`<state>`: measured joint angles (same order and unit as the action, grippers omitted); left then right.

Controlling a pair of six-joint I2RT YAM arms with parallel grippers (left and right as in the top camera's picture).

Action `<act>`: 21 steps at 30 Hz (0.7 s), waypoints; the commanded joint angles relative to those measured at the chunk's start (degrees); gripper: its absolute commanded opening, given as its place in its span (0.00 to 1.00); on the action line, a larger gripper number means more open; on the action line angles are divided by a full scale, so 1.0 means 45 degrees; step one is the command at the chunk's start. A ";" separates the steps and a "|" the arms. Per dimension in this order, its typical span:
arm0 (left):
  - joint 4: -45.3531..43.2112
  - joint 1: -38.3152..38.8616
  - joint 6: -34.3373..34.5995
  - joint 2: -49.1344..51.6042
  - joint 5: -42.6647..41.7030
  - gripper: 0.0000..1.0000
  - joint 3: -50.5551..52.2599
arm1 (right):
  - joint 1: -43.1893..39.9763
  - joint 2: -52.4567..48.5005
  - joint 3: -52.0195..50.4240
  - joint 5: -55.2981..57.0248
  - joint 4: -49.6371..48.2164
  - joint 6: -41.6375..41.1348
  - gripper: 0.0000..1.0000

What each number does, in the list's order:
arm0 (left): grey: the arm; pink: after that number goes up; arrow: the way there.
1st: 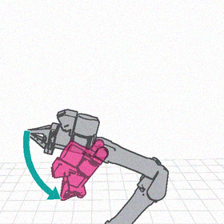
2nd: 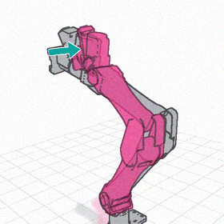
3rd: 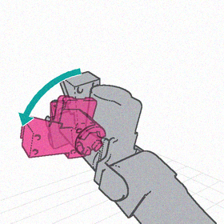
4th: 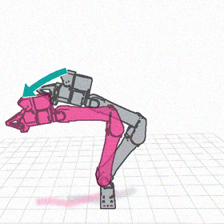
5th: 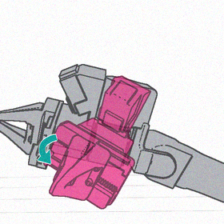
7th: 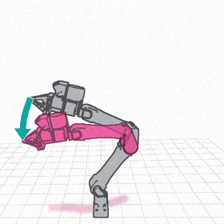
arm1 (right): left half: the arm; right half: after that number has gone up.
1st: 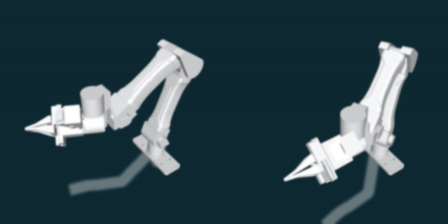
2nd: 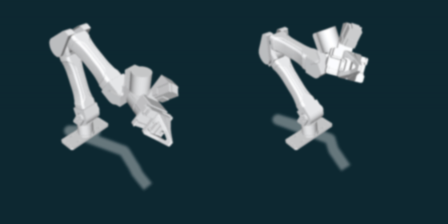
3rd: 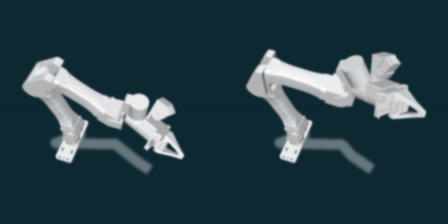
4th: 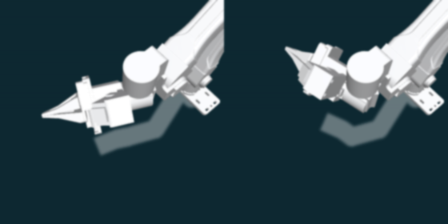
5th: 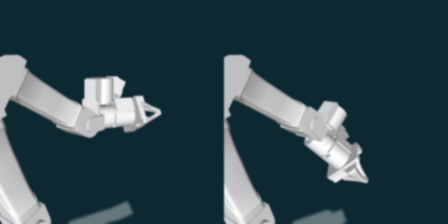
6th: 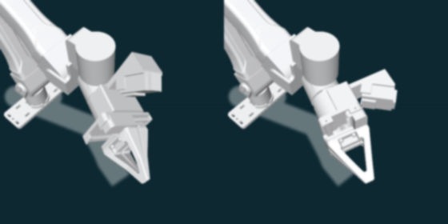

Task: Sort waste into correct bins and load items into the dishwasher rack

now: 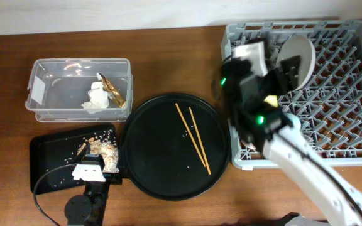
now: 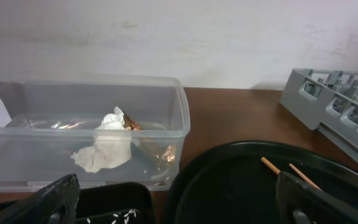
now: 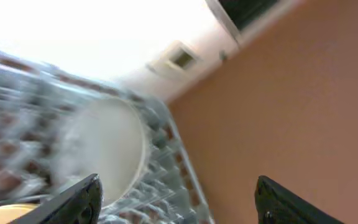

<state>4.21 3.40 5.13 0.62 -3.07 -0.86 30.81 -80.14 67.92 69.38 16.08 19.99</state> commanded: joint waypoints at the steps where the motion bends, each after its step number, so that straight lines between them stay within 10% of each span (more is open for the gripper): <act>1: 0.0029 -0.0068 -0.0199 -0.0073 -0.0136 0.99 0.0078 | 0.2579 0.1394 0.0005 -0.5877 0.3696 -0.3526 0.81; 5: 0.0029 -0.0068 -0.0199 -0.0073 -0.0136 0.99 0.0078 | 0.3070 -0.0078 -0.0117 -1.6951 0.6591 -0.7286 0.91; 14: 0.0034 -0.0068 -0.0199 -0.0073 -0.0131 0.99 0.0078 | -0.0097 -0.5459 -0.0117 -1.6325 0.6101 -0.8170 0.47; 19: 0.0029 -0.0068 -0.0199 -0.0073 -0.0136 0.99 0.0078 | 0.0573 -0.7164 -0.0117 -1.6553 0.5673 -0.8092 0.45; 21: 0.0029 -0.0068 -0.0199 -0.0073 -0.0136 0.99 0.0078 | 0.0578 -0.7475 -0.0117 -1.6485 0.5673 -0.8131 0.14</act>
<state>4.29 3.40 5.13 0.62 -3.07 -0.84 32.34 -109.23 67.79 -3.07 42.33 -16.27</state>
